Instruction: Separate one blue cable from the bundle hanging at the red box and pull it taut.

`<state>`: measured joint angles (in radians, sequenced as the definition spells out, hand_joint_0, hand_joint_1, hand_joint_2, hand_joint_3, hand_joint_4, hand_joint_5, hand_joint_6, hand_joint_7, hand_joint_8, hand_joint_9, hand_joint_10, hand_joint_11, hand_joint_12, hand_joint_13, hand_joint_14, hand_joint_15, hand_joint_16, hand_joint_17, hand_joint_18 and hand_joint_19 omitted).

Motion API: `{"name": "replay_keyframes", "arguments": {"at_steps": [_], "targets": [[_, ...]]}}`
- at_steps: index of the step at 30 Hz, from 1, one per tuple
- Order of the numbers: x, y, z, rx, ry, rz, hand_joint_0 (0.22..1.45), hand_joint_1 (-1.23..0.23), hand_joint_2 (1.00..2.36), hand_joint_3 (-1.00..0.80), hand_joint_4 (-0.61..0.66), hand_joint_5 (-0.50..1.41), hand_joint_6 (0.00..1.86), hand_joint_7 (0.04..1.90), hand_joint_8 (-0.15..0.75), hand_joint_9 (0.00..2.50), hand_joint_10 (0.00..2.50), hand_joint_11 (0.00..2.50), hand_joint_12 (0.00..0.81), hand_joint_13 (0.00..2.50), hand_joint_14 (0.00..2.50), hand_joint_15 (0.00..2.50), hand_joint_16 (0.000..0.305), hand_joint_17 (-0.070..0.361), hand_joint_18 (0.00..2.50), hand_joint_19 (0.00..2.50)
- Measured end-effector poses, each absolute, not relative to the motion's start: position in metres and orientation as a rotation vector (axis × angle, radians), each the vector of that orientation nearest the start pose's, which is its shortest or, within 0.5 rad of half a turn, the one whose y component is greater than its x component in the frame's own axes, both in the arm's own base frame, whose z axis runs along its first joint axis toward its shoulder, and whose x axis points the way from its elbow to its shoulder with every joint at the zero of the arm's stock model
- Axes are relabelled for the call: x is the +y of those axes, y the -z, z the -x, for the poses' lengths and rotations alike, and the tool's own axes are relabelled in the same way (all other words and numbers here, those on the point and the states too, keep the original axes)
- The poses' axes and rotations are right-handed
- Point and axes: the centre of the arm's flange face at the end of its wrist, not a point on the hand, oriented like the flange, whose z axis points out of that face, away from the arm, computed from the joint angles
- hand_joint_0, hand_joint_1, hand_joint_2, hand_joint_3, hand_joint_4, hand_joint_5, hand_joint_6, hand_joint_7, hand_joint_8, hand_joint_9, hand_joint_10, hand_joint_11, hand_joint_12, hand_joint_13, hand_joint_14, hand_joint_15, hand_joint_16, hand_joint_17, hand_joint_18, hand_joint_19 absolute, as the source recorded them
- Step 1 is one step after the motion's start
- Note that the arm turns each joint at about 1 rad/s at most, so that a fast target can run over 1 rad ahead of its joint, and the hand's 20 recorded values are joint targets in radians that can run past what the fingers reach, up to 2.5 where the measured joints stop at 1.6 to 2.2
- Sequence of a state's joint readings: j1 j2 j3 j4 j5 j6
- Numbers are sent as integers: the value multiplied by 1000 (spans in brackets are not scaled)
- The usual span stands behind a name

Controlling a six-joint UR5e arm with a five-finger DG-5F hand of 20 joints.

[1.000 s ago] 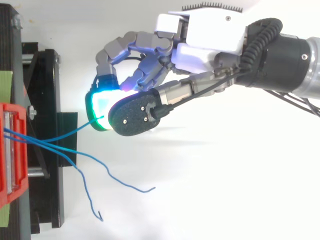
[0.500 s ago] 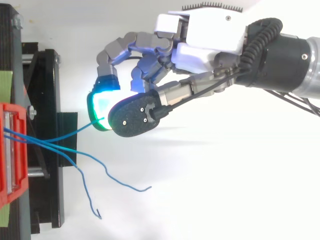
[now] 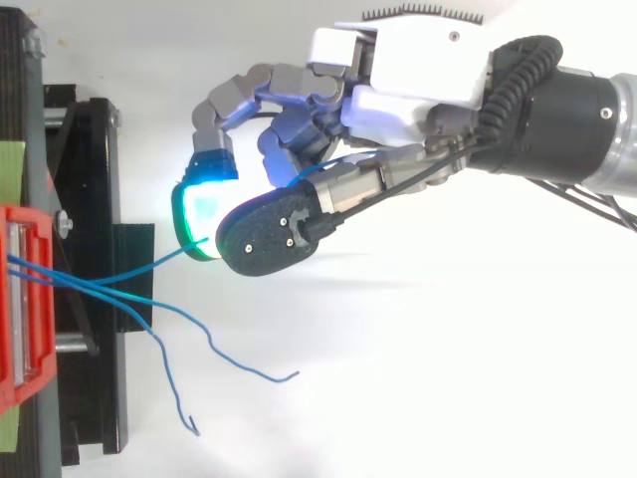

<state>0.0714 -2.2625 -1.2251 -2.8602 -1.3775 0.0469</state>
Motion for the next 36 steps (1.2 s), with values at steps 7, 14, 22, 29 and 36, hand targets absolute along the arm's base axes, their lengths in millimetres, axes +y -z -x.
{"name": "replay_keyframes", "arguments": {"at_steps": [7,14,22,29,36], "targets": [[-102,-252,-740,1127,-1109,-1343,846,-791,1021,-218,92,-222,818,1052,241,718,1465,1381,253,767,2229,1512,16,36,1219,1924],[-104,-252,-740,1117,-1098,-1342,835,-776,1025,-135,83,-225,834,1065,241,745,1629,1382,249,776,2410,1528,17,37,1287,1986],[-102,-252,-741,1120,-1098,-1340,820,-761,1025,-68,89,-222,841,1079,238,754,1822,1404,249,779,2500,1599,16,37,1339,2023],[-102,-251,-740,1121,-1096,-1342,819,-762,1021,-57,85,-218,842,1078,239,764,1841,1428,246,796,2500,1630,17,38,1360,2018],[-102,-251,-740,1121,-1094,-1343,820,-764,1021,-60,85,-217,841,1075,240,766,1844,1417,248,796,2500,1656,16,36,1361,1992]]}}
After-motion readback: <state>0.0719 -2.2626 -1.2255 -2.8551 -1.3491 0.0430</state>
